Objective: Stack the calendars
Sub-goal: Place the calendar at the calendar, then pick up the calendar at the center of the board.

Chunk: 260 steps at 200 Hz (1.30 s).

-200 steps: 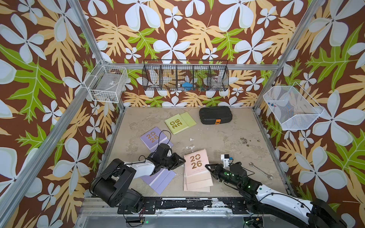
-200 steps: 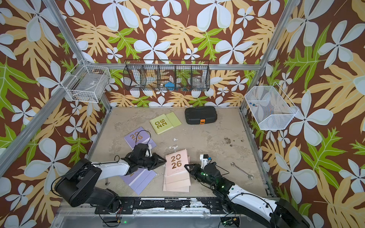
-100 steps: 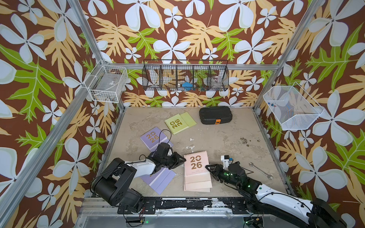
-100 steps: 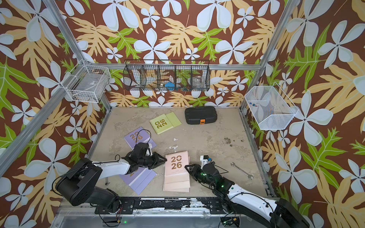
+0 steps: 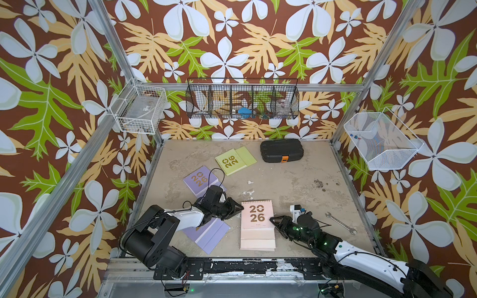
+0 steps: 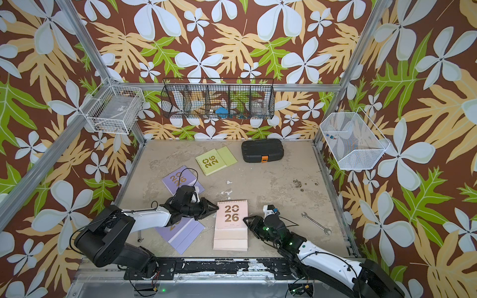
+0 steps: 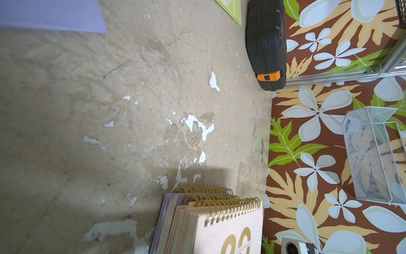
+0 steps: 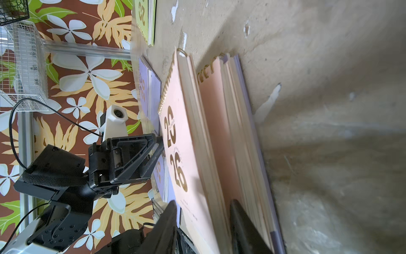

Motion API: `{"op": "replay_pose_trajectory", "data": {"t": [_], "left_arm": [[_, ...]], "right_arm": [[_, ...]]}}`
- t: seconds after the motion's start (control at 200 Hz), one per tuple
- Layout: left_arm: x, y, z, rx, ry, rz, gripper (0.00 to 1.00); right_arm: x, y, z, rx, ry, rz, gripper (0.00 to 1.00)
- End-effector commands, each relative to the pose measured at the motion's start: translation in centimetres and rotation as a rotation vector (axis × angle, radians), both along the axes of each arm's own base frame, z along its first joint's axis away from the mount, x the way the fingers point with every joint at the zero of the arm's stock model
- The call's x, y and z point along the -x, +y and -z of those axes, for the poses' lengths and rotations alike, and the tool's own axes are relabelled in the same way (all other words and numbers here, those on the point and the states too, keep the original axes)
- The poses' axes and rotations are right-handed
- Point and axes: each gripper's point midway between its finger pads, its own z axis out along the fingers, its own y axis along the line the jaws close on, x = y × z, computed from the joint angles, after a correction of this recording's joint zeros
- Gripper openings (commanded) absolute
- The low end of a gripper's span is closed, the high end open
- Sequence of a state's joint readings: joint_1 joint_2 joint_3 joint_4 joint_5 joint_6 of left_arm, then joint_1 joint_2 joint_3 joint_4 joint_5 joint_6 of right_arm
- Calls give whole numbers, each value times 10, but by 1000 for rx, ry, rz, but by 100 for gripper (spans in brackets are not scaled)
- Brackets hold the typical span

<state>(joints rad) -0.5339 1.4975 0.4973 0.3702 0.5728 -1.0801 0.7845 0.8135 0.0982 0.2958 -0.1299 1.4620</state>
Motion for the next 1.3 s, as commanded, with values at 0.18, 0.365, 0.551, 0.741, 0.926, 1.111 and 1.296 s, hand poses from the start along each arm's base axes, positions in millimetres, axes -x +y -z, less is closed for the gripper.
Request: {"op": "replay_pose_trajectory", "data": {"t": [0.18,0.365,0.551,0.741,0.926,1.111,1.296], "left_arm": [[-3,-2,-2,1,-13,1,25],[-5,-3,-4,2,-15,-1,25],[-10,-2,-9,-5,-27,-11,33],[-17,4,-17,-30,-45,-37,41],[-27,30,-26,-88,-64,-128,43],[-42,77,-36,-149,-72,-237,45],[-66,118,-57,-158,-101,-329,50]], "right_arm": [[-5,-4,-2,15,-10,25,50],[-8,-9,-2,34,-11,35,58],[-13,-16,-7,95,-19,32,66],[-22,-20,-19,206,-49,0,70],[-36,-17,-32,320,-87,-64,72],[-56,-1,-54,394,-154,-153,74],[-85,20,-69,440,-189,-244,75]]}}
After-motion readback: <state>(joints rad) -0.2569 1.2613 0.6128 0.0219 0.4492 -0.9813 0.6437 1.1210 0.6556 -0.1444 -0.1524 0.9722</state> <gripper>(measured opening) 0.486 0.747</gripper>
